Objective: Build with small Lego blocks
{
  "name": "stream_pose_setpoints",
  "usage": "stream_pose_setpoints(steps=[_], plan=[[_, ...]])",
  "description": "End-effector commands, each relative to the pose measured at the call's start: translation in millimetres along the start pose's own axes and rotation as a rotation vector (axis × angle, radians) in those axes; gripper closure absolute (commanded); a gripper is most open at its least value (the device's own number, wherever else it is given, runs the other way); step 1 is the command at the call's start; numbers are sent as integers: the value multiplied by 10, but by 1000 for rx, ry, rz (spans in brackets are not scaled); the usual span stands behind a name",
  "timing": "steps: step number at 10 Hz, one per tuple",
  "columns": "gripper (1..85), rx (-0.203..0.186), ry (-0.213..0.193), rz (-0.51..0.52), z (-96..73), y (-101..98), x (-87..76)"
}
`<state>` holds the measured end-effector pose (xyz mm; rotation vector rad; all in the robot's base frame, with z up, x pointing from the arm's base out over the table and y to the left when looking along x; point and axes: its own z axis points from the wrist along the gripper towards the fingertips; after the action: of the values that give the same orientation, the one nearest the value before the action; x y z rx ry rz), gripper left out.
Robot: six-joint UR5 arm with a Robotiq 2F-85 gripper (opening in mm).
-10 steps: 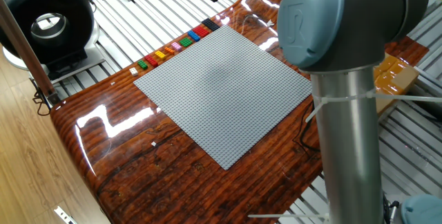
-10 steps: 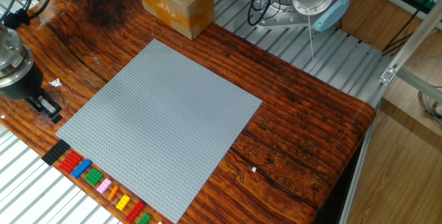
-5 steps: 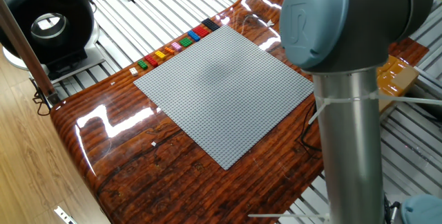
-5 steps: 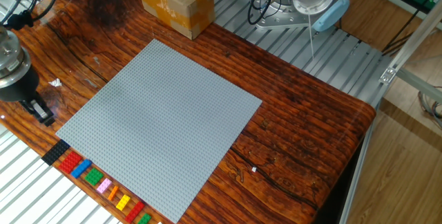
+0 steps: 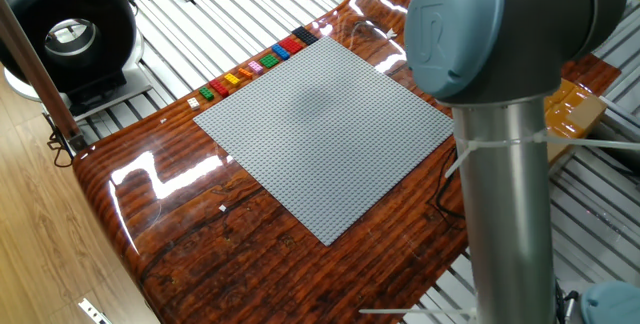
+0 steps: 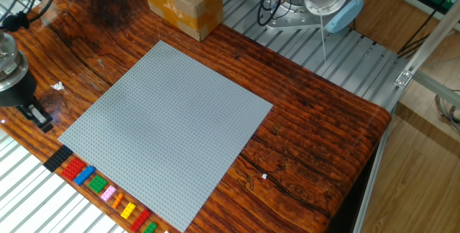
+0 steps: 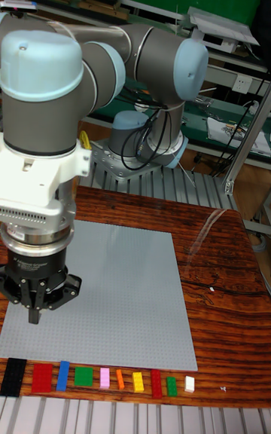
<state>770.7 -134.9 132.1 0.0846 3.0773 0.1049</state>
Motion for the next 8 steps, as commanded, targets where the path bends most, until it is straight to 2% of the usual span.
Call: stream_pose_setpoints(steps=[1, 3, 5, 8], plan=[[833, 3, 5, -17, 56, -106, -139], [827, -7, -1, -23, 128, -117, -212], [773, -3, 4, -37, 178, -163, -258], [770, -10, -11, -40, 317, -154, -337]])
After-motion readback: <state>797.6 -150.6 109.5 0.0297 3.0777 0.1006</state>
